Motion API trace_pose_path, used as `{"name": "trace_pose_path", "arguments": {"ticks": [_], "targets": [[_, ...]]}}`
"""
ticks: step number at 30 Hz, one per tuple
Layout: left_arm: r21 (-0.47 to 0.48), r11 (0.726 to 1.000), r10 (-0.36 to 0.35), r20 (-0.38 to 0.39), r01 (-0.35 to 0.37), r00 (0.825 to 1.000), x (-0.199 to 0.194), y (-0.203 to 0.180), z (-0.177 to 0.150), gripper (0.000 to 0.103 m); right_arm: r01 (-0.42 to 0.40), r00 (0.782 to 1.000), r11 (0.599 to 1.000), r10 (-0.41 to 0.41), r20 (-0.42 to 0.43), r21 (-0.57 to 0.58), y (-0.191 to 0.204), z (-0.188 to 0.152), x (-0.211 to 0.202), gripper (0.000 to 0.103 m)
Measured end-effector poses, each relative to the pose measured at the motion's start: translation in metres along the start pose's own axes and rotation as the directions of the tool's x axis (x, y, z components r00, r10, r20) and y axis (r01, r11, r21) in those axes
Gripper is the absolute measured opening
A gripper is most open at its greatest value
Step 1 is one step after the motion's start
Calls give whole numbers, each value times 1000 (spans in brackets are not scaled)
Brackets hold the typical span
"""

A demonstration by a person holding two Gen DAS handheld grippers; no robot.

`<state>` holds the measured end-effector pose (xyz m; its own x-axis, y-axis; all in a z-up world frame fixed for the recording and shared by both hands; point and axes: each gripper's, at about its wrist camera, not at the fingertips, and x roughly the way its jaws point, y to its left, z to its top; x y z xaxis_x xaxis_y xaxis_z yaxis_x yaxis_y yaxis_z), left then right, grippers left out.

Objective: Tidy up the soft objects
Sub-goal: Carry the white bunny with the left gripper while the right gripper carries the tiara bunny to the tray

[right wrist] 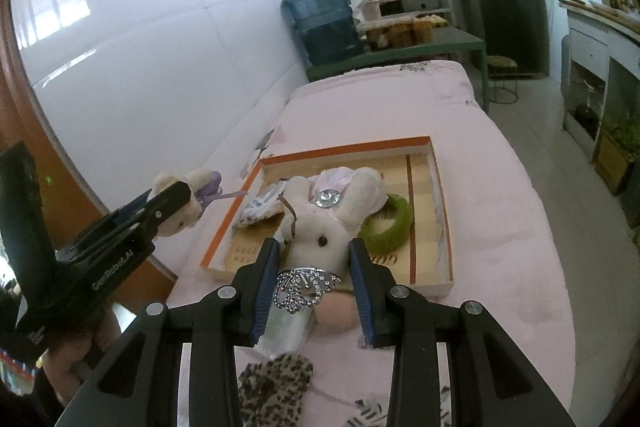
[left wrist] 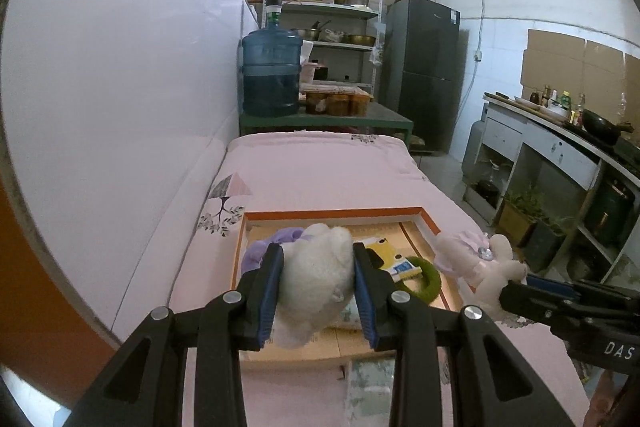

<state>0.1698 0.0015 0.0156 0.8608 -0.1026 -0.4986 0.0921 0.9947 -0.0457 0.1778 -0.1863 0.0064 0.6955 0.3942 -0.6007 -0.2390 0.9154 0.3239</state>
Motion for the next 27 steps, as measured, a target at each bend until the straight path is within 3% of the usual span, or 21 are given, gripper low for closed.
{"name": "trace_pose_path", "arguments": {"ticks": [27], "targets": [[-8, 999, -42, -84, 41, 996, 93, 4, 29, 34, 36, 999, 999, -35, -22, 10, -44, 58, 62, 37]]}}
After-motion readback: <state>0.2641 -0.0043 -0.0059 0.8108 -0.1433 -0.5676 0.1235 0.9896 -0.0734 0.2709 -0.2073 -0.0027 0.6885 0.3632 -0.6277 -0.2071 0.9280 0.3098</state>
